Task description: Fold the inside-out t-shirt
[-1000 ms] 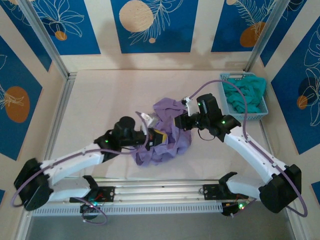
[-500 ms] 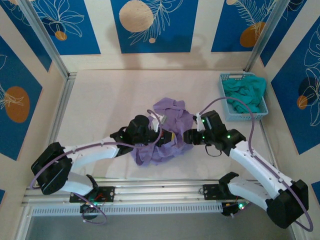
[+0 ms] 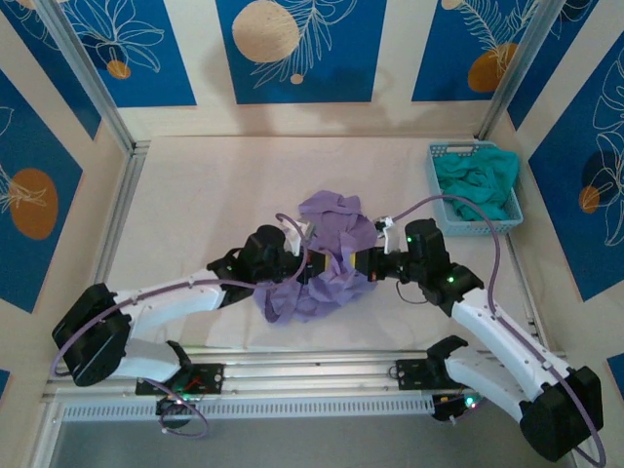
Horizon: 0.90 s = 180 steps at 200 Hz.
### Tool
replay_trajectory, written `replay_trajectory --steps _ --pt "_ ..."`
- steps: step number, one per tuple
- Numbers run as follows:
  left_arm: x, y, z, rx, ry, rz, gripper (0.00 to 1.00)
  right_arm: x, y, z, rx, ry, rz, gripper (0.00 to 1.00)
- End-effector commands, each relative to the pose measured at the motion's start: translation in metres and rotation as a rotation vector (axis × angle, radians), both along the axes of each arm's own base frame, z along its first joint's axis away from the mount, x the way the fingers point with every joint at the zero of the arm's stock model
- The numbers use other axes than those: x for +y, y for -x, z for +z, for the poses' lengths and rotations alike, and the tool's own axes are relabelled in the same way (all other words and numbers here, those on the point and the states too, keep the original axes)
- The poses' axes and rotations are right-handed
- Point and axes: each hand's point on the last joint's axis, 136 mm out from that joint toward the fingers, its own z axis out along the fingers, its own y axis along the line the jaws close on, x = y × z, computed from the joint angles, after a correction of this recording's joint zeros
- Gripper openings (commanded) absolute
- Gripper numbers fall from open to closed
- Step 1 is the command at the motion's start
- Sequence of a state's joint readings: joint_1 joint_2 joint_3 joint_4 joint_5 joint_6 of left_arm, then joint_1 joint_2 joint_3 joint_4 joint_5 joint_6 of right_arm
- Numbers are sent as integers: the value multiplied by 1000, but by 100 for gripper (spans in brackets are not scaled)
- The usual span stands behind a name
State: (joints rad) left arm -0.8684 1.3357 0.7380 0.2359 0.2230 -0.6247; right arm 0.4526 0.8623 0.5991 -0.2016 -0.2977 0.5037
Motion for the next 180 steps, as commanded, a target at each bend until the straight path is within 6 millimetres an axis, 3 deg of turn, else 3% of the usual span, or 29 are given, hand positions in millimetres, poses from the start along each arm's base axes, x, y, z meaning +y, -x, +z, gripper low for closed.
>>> replay_trajectory --steps 1,41,77,95,131,180 --pt "20 -10 -16 36 -33 76 0 24 15 36 -92 -192 190 0" --pt "26 -3 -6 -15 -13 39 13 28 10 31 -66 -196 202 0" --pt "55 -6 -11 -51 -120 123 43 30 13 23 -53 -199 220 0" --pt "61 -2 2 -102 -116 114 49 30 14 20 -49 -188 219 0" --pt "25 27 49 -110 96 -122 48 32 16 17 -47 -178 227 0" --pt "-6 20 63 -67 180 -198 47 31 18 16 -50 -170 228 0"
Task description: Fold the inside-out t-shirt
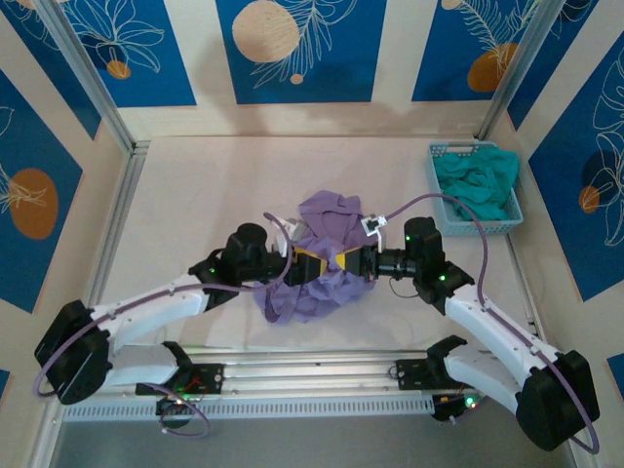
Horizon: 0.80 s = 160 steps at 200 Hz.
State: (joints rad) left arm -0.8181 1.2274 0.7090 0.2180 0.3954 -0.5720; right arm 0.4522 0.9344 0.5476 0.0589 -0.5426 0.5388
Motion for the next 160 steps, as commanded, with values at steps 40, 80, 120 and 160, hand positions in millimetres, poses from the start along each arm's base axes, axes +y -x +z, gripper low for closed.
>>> replay_trajectory --steps 40,80,120,160 --pt "-19 -12 32 -10 109 -39 40 -2 9 -2 -20 12 18 0" --pt "-27 -18 40 -11 148 -54 24 -2 11 -3 -21 11 20 0" --pt "-39 -13 47 11 202 -121 0 -7 5 -7 -12 51 -28 0" --pt "-16 -5 25 7 79 -69 0 -28 -4 -13 -18 182 -154 14"
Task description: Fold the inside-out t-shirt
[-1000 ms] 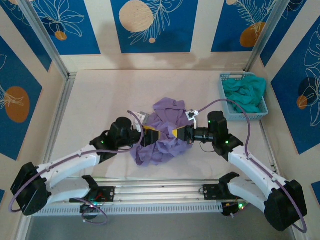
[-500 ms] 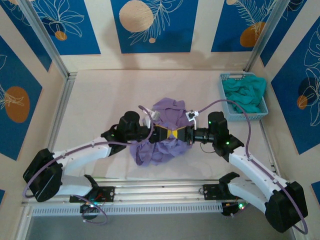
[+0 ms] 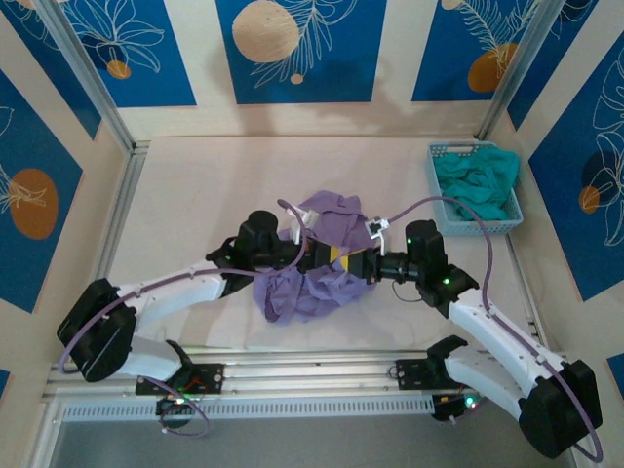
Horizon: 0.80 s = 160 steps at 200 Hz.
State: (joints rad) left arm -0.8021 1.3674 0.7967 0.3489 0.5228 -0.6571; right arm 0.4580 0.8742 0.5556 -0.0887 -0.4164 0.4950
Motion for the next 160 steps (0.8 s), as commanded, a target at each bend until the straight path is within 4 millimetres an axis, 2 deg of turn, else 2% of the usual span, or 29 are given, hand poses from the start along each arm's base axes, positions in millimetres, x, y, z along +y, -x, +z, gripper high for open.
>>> replay_trajectory --steps 1,54,98,116,131,150,160 --pt "15 6 7 -50 -28 13 0 -13 -2 0 -25 86 -59 14" --pt "36 20 15 -50 -48 39 0 -16 -4 -11 -27 131 -84 31" --pt "43 20 16 -55 -73 62 0 4 4 -18 -9 89 5 38" --pt "45 21 12 -57 -98 61 0 5 6 -22 -19 114 9 40" --pt "50 23 1 -47 -145 66 0 0 3 -30 0 166 -25 40" --pt "52 32 -27 -15 -224 45 0 -20 -9 -41 31 283 -139 40" --pt "47 41 -43 16 -238 20 0 -28 -14 -38 22 328 -180 40"
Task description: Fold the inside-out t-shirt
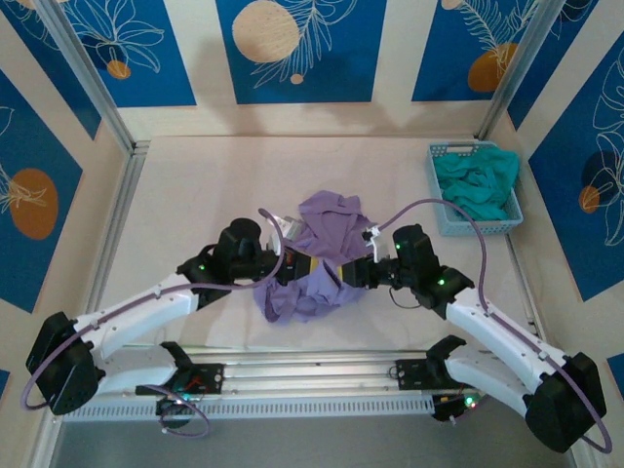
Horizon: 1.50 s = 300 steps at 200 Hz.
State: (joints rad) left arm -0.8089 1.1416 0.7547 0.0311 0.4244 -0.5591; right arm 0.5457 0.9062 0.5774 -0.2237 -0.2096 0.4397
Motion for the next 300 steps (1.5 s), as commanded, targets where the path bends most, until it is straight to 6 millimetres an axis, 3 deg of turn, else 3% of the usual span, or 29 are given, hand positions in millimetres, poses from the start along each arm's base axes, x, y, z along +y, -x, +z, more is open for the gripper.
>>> replay_trajectory --steps 1,18,36,63,106,141,189,217,231,258,300 --pt "2 17 -40 49 -96 -32 0 -23 -15 -4 -13 149 -118 40" --pt "-9 36 -63 102 -114 -95 0 -25 -21 5 -42 173 -127 41" --pt "-8 43 -84 136 -161 -100 0 -19 -25 13 -48 171 -108 42" --pt "12 40 -96 99 -249 -50 36 -4 -26 11 -42 205 -52 42" --pt "62 11 -86 66 -267 142 60 28 -18 -6 -65 356 79 44" --pt "87 -7 -91 94 -296 269 63 46 -20 -30 -79 497 154 46" --pt "99 -9 -95 98 -317 304 63 49 -31 -49 -99 631 187 46" --pt "101 -9 -97 98 -322 309 63 53 -28 -56 -82 631 207 37" --pt "100 -9 -98 101 -325 307 64 55 -26 -55 -75 621 217 25" --pt "99 -9 -100 102 -327 297 64 54 -25 -33 -113 575 201 0" --pt "71 0 -88 84 -209 183 65 41 -27 41 -181 330 141 0"
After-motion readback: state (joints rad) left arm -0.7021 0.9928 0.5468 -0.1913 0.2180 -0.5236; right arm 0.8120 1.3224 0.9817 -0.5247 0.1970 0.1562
